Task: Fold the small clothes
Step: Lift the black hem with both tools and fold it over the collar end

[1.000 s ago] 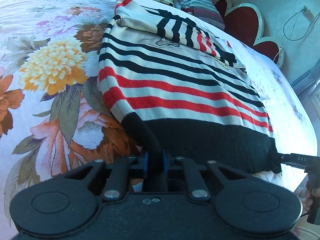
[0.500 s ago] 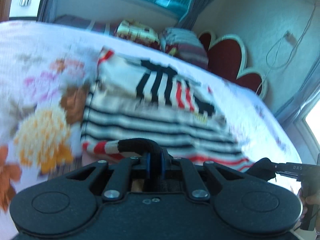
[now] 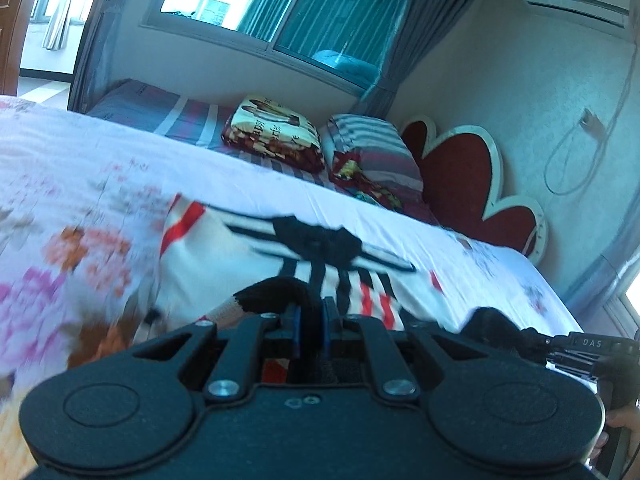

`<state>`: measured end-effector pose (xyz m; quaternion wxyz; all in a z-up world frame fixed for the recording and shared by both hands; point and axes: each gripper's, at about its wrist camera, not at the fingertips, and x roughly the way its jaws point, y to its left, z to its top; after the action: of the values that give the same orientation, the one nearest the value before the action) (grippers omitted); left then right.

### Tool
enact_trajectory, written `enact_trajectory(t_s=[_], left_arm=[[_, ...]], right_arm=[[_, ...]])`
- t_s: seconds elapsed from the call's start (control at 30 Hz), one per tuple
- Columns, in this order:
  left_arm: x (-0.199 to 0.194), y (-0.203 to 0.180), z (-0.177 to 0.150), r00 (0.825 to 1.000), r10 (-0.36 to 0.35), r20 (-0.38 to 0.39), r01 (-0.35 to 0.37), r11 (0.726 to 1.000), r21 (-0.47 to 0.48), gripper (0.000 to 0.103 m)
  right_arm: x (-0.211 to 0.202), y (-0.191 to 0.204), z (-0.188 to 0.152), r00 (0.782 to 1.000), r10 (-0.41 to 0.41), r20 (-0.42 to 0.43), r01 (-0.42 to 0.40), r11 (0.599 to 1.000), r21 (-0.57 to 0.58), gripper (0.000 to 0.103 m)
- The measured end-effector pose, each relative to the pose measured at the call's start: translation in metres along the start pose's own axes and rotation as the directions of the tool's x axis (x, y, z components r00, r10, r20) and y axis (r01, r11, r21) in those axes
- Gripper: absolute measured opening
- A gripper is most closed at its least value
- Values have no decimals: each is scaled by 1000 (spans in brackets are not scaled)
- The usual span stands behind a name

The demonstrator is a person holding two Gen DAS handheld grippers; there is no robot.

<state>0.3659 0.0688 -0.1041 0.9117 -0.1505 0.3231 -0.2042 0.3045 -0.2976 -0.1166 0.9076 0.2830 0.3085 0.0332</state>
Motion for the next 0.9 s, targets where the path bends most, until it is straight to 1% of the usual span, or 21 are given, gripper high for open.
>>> enact_trajectory(t_s=[0.13,0.23,0.3,0.33,0.43,0.53,0.57,0.63,0.67,0.7,0.73,0.77,0.8,0.83,0.87,0.9], left_arm=[[42,6,23,1000,29,3,-29,999,-38,9],[75,14,37,998,60,-15,-60,997,-50,9],[95,19,43,996,86,-33,-87,995,-55,9],[103,21,45,994,104,-38,-106,993,-53,9],[126,25,48,986,156,-55,-157,988,-8,9],[144,31,50,978,191,-86,-190,982,23,10],[150,33,50,974,203,-103,-201,979,32,15],[158,39,49,969,198,-145,-196,980,31,19],[161,42,50,967,191,-166,-189,982,28,23],[162,45,50,966,180,-185,-179,984,23,27],[161,46,50,966,170,-196,-169,985,22,30],[158,46,51,967,164,-194,-162,986,25,47],[153,46,51,969,174,-178,-170,985,34,77],[146,45,51,969,200,-145,-196,980,41,91],[137,45,52,971,215,-106,-211,976,45,101],[128,46,52,975,208,-74,-204,978,51,100]], right_arm=[[45,-11,28,1000,-8,-10,8,1000,19,8],[78,-20,44,999,-23,-30,24,999,23,8],[100,-30,51,998,-27,-51,29,998,47,8],[109,-35,54,998,-29,-61,33,998,58,8],[134,-49,61,996,-36,-83,44,995,93,9],[154,-56,66,993,-35,-114,47,994,101,9],[160,-57,67,991,-38,-126,50,994,96,9],[170,-59,68,989,-41,-145,55,994,93,9],[173,-61,69,986,-42,-159,59,993,102,13],[173,-63,70,986,-29,-164,48,993,112,27],[171,-64,71,988,-12,-153,30,993,117,55],[167,-64,72,991,-10,-135,24,994,109,70],[161,-62,74,994,-23,-108,33,996,86,87],[155,-60,76,996,-29,-86,34,998,61,87],[152,-58,79,997,-23,-79,27,999,42,87],[150,-56,81,997,-16,-79,19,999,29,86]])
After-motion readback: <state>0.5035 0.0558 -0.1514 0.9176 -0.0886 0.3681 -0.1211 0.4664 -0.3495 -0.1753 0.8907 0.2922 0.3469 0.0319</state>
